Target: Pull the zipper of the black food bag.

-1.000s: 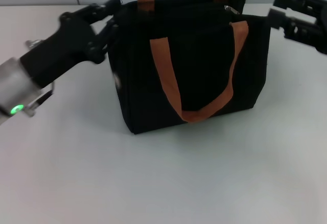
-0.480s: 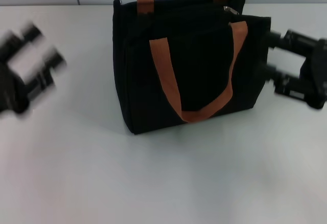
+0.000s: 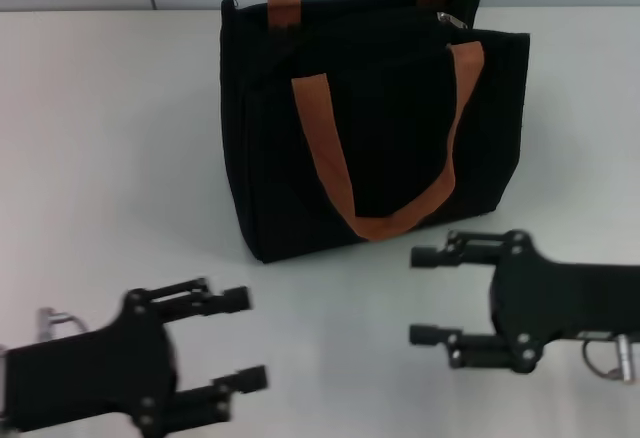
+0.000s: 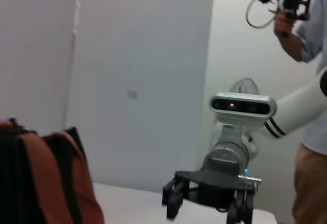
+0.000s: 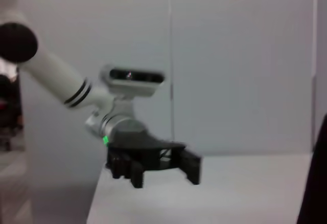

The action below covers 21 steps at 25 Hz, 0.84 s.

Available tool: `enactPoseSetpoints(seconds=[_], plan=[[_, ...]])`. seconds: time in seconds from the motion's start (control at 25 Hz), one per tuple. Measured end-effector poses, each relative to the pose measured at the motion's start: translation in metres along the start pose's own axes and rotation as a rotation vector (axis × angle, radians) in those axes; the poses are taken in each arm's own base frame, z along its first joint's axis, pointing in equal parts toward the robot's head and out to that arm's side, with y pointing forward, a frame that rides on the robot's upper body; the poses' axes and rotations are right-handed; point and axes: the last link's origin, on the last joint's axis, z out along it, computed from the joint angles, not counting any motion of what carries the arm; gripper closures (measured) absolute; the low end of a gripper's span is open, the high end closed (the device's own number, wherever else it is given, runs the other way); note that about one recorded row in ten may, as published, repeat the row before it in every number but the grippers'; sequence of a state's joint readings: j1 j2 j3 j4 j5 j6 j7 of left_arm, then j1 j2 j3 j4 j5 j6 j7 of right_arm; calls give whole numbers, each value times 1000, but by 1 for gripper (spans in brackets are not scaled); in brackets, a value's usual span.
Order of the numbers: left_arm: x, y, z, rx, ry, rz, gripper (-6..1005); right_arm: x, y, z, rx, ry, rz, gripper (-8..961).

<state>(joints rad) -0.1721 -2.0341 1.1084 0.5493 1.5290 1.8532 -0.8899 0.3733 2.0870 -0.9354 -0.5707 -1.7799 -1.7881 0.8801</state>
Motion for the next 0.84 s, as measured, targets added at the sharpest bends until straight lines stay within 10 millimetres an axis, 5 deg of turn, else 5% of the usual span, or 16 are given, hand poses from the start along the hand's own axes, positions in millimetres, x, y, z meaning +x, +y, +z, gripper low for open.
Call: enactPoseSetpoints(seconds=[0.24, 0.84], plan=[[-7, -12, 25, -17, -54, 16, 333, 9, 3, 10, -31, 42, 10, 284], [-4, -22, 32, -19, -68, 37, 333, 14, 0, 12, -1, 57, 28, 284]])
